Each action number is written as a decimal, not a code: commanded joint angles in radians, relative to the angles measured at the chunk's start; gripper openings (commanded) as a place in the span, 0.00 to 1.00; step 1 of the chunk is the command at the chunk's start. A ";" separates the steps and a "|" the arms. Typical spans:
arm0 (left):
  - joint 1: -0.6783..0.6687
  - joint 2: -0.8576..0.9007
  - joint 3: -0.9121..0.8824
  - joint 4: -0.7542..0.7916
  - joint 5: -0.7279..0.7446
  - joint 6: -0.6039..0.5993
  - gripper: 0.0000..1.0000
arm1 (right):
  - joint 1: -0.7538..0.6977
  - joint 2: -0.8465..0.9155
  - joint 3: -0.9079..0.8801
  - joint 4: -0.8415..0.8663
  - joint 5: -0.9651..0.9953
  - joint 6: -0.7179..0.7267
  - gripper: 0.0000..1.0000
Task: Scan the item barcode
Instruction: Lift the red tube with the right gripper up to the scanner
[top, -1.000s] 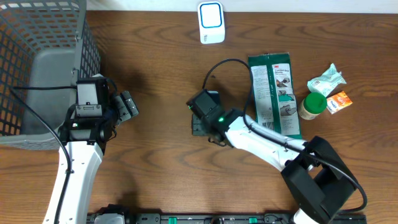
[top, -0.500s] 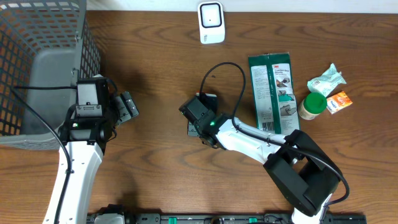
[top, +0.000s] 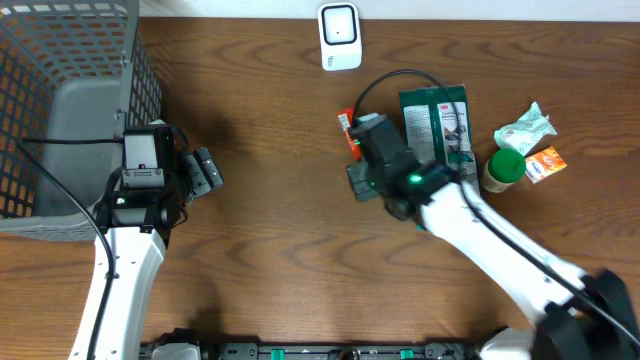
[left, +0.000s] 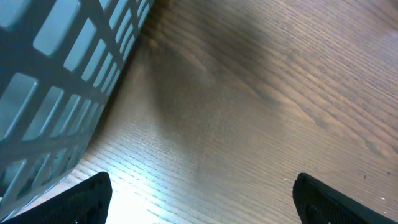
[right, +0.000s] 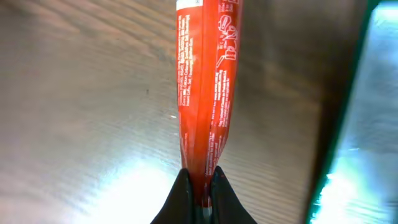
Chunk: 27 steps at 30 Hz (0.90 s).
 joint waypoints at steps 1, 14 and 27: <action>0.006 0.004 -0.007 -0.009 -0.012 -0.014 0.93 | -0.052 -0.077 0.014 -0.040 -0.034 -0.208 0.01; 0.006 0.004 -0.007 -0.009 -0.012 -0.014 0.93 | -0.073 -0.084 0.191 -0.099 0.248 -0.594 0.01; 0.006 0.004 -0.007 -0.009 -0.012 -0.014 0.93 | -0.032 0.223 0.191 0.537 0.823 -1.334 0.01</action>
